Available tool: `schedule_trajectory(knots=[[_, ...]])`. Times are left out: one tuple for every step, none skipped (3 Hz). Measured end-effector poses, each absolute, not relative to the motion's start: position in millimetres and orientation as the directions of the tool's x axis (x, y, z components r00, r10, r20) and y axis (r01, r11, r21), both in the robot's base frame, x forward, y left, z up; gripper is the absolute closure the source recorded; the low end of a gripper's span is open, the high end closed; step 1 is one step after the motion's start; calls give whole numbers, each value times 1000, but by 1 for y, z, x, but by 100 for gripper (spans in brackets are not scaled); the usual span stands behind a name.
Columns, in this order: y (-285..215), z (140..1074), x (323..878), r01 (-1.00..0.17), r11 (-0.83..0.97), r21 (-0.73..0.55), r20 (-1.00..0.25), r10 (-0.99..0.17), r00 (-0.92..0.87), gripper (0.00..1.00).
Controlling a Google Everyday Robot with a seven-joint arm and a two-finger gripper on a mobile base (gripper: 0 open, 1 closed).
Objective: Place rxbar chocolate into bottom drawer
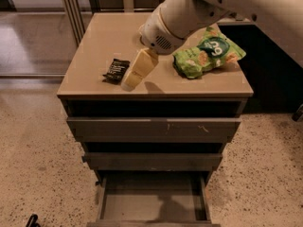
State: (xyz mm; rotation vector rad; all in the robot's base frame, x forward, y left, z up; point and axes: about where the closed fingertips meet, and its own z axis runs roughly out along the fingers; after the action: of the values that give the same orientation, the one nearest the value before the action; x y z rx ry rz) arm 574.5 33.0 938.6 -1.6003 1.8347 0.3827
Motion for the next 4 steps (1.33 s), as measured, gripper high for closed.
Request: schedule_trajectory(knots=[[74,928,587,-963,178,-204,-640,-768,-6,0],[118,897,600,-971,123,-205,-581,-813,19,0],[136,872,607,-974,112,-195,-549,-836,14,0],[136,872,607,-974,112,-195,-549,-836,14,0]])
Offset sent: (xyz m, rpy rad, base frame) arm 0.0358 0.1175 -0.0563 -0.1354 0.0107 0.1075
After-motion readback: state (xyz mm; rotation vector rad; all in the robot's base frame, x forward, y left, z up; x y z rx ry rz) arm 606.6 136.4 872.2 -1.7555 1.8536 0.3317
